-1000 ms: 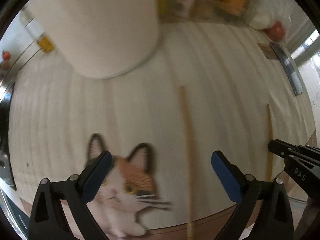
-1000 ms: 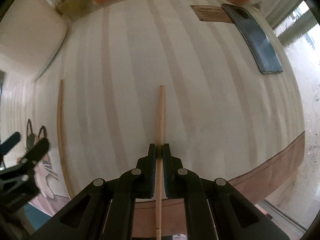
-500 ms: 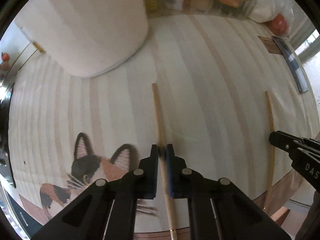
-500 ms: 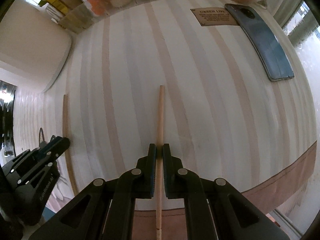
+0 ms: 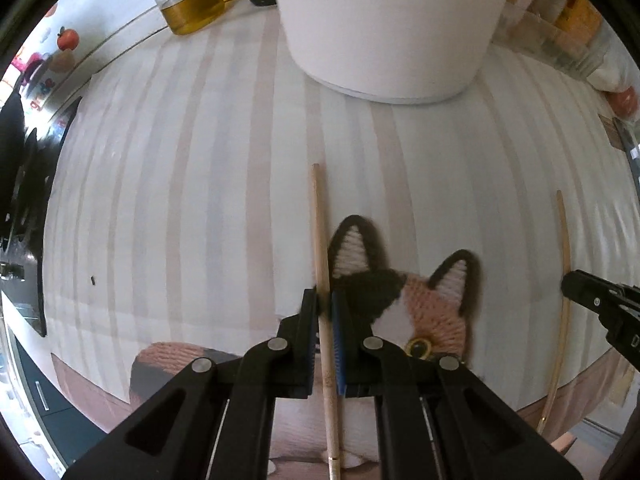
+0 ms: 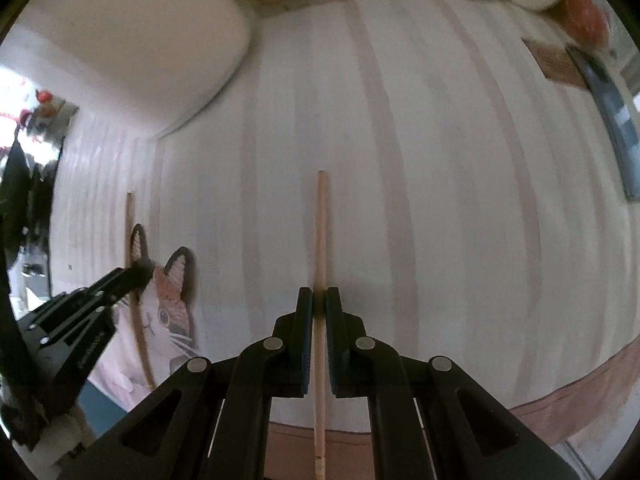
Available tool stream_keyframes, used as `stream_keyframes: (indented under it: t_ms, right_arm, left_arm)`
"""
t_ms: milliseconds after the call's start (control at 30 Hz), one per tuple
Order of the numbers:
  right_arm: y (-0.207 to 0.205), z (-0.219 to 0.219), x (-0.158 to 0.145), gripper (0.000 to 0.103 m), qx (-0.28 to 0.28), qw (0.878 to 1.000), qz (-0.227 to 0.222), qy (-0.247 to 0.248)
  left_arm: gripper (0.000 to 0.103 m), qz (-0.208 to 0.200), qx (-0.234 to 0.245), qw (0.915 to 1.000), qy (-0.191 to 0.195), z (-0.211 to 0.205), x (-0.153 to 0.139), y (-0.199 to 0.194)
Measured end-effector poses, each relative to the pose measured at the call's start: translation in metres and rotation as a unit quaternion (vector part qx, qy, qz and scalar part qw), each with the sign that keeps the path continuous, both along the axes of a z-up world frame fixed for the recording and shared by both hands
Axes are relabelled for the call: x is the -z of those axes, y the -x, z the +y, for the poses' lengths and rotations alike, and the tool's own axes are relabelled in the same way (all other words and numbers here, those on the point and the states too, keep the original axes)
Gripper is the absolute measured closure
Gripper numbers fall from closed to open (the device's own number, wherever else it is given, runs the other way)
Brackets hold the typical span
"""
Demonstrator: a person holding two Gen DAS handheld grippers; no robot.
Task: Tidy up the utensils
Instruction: 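Hold the light wooden chopsticks in both grippers and lift them off the mat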
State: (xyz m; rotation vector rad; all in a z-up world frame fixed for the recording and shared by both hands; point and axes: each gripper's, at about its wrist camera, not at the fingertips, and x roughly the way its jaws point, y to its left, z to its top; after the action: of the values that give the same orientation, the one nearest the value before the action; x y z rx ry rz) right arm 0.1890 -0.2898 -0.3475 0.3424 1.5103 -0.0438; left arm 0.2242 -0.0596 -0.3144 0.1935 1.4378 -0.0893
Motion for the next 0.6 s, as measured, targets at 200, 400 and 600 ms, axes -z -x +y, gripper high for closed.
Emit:
stream_keyframes:
  t_ms: [200,400,600]
  right_arm:
    - [-0.015,0.01,-0.001,0.096,-0.02,0.999,0.019,0.023]
    - [-0.046,0.019,-0.004,0.096,-0.011,0.999,0.03,0.02]
    - [-0.055,0.037,-0.002,0.097,-0.021,0.999,0.012,0.039]
  left_arm:
    - [0.098,0.004,0.004,0.9999,0.014,0.031,0.002,-0.013]
    - [0.098,0.005,0.005,0.9997,0.024,0.042,0.008,-0.035]
    - [0.098,-0.001,0.002,0.9996,0.029,0.025,0.012,-0.047]
